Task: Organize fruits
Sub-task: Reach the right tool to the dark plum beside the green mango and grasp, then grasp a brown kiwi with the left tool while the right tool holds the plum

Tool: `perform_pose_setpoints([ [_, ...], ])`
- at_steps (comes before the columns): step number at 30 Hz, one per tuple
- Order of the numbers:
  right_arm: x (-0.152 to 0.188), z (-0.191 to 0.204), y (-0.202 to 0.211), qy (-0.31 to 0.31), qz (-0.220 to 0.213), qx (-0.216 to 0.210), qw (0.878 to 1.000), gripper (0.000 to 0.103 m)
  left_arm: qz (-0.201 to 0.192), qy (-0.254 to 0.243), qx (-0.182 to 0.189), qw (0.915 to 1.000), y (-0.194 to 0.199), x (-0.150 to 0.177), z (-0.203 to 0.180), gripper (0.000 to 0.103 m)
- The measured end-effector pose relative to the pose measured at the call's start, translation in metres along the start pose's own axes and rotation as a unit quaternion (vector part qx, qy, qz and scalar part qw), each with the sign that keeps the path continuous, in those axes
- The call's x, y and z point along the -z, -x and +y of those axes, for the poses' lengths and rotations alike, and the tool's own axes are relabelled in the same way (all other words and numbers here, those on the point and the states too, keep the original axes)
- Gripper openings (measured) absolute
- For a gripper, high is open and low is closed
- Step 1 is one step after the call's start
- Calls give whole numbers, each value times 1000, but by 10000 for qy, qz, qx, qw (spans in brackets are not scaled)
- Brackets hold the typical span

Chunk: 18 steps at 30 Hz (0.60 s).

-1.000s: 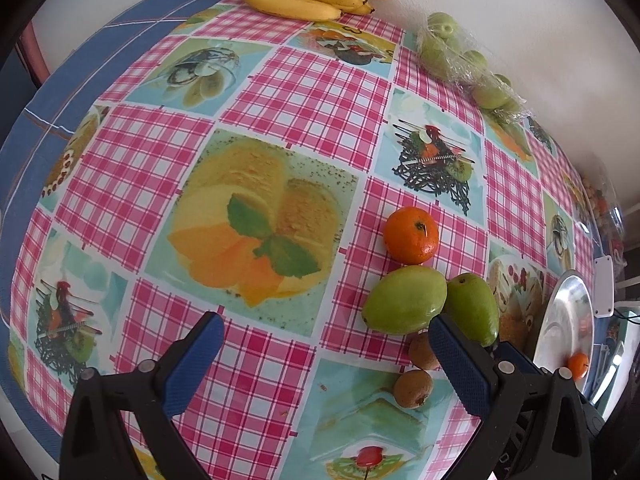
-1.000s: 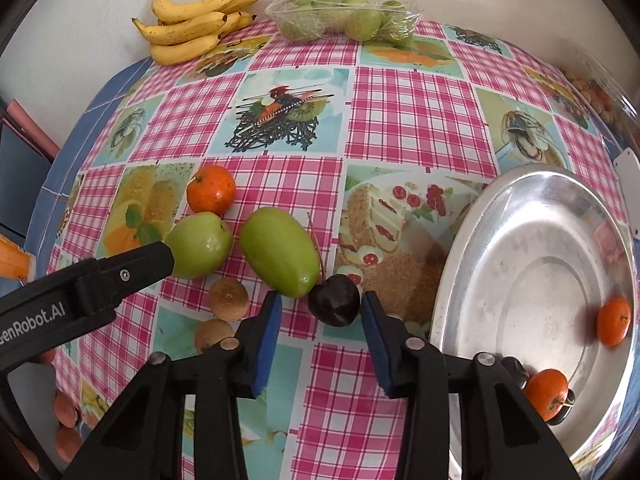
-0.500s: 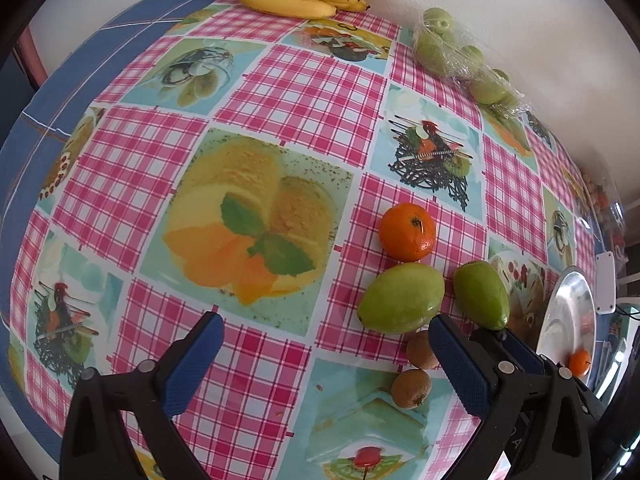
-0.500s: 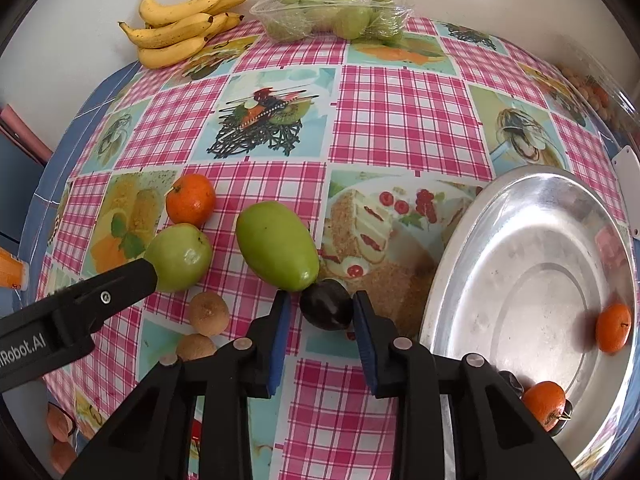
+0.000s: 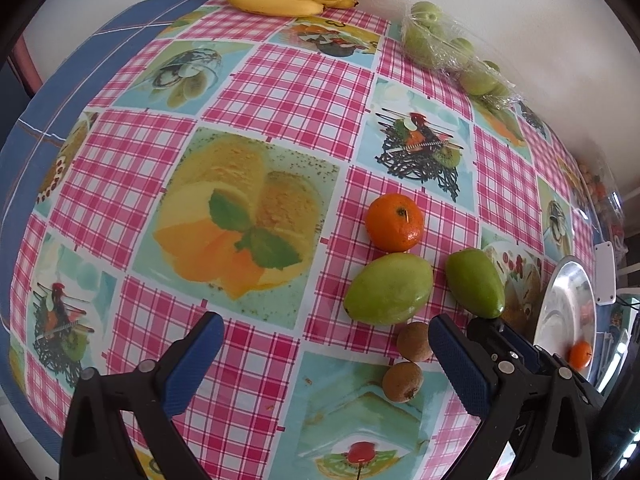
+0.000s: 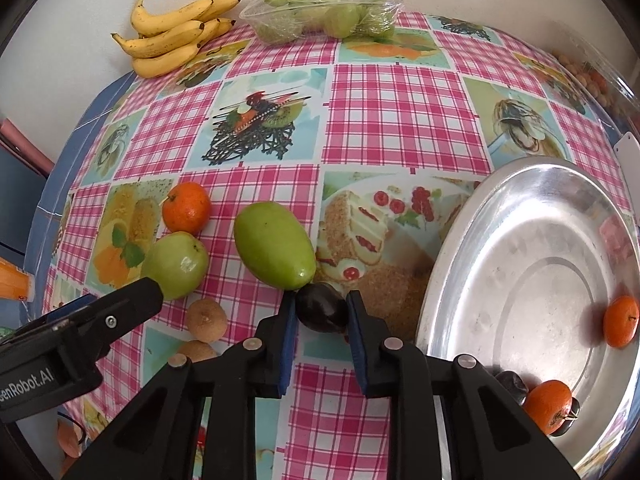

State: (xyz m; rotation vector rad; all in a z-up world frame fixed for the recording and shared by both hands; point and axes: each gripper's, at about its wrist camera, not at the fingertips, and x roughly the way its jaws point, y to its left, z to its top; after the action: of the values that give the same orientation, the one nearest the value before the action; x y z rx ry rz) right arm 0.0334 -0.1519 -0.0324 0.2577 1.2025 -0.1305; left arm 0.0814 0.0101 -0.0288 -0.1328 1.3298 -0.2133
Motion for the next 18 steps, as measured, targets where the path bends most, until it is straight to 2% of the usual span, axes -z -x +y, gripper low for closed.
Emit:
perform_pose_setpoints([
  [12, 19, 2, 22, -59, -15, -179, 9998, 26, 190, -190, 266, 9993, 1, 7, -9, 102],
  [18, 31, 0, 37, -150, -67, -278, 9995, 26, 295, -281, 478, 9980, 2, 15, -17, 88],
])
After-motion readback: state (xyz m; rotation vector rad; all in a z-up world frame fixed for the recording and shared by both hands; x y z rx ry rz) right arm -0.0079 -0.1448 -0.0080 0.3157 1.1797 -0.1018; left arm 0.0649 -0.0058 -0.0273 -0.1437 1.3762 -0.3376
